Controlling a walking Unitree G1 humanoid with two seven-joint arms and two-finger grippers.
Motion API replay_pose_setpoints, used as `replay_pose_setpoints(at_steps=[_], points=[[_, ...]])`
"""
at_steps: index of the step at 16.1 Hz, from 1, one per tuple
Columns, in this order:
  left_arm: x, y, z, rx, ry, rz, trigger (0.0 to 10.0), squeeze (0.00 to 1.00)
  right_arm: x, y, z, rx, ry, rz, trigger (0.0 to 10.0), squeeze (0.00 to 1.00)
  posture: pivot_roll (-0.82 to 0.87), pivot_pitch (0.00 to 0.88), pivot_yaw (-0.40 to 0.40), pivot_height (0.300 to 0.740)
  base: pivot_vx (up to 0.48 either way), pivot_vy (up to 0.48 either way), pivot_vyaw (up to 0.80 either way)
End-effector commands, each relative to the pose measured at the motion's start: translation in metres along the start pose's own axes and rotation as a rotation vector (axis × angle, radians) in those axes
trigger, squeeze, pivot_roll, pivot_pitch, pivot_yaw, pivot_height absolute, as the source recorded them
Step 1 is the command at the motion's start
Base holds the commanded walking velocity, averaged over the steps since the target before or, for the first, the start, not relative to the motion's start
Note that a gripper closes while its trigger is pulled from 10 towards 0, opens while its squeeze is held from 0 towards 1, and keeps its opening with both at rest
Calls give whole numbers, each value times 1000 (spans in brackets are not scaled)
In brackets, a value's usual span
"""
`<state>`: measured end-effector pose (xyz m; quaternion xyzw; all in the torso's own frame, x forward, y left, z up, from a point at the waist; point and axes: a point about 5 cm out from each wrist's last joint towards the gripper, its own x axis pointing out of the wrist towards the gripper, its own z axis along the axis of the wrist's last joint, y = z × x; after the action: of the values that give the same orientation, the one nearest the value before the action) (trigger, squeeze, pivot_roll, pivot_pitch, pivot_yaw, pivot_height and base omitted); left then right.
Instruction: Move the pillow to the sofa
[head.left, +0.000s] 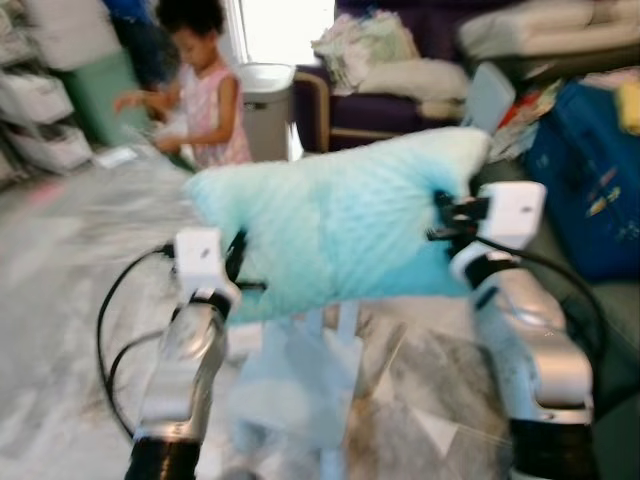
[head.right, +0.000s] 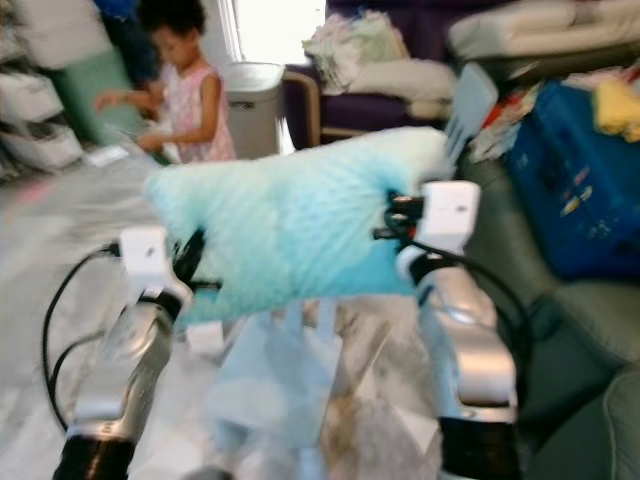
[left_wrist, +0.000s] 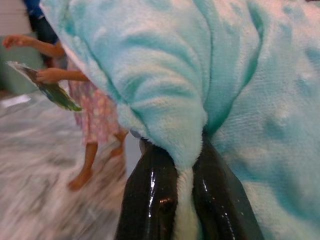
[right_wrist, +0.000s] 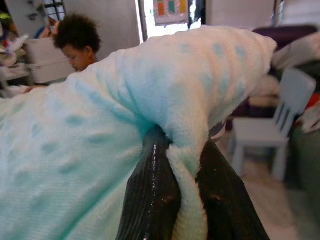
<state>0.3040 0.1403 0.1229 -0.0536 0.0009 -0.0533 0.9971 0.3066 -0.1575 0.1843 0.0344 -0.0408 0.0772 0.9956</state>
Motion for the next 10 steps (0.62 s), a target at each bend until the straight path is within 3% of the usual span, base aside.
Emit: replay_pose_setpoints(at_steps=[1,8,10], points=[[3,1,9,17,-27,1,10000,0,2,3,8,4,-30,5,10000,0,-71,0,13,740,-281,0,0],[4,1,8,13,-23,6,10000,0,3,3,9,4,-33,6,10000,0,-71,0,13,740,-280,0,0],[4,1,9,5,-25,5,10000,0,3,3,9,3,-32,6,10000,0,-71,0,13,740,0,0,0]])
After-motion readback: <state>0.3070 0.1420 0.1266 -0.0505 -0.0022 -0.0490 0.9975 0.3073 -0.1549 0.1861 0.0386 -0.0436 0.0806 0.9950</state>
